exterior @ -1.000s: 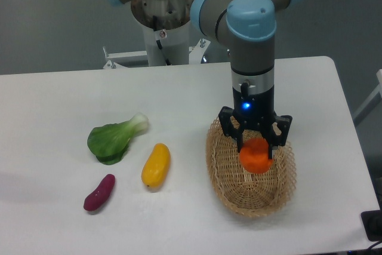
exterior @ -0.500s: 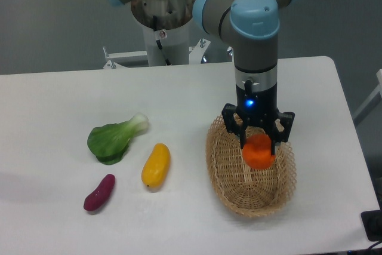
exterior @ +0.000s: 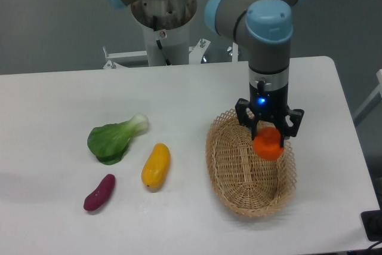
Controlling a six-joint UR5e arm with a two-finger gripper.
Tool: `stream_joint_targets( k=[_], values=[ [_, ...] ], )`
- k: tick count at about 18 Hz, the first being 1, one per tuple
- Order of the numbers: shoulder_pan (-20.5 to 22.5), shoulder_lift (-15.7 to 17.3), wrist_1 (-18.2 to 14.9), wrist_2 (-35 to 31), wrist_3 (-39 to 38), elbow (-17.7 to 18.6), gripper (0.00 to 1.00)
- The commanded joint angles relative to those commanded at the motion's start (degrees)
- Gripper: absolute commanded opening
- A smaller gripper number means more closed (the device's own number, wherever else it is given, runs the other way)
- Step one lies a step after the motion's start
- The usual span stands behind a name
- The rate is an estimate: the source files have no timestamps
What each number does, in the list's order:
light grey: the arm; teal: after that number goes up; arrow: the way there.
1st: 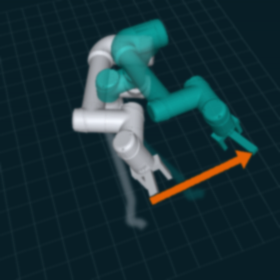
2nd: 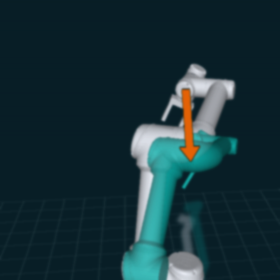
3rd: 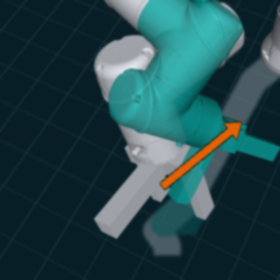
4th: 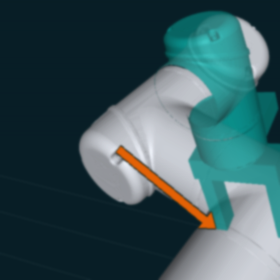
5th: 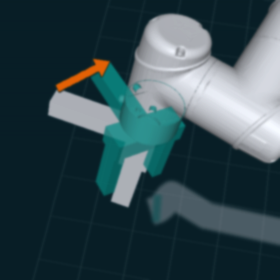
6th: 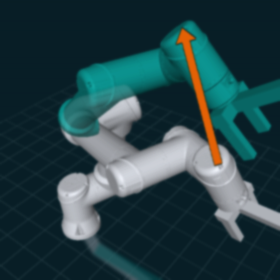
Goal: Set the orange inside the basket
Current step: 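Lift the orange up out of the basket with the gripper, then move the held orange toward the basket center and lower it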
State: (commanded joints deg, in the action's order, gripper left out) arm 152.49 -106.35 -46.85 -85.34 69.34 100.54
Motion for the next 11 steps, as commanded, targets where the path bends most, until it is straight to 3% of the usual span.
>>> stream_joint_targets(
  k=[3,11],
  values=[
    [0.0,-2.02,0.0,0.0,-2.0,3.43,0.66],
    [-0.96,-3.34,-0.26,0.61,-6.93,5.19,0.68]
  ],
)
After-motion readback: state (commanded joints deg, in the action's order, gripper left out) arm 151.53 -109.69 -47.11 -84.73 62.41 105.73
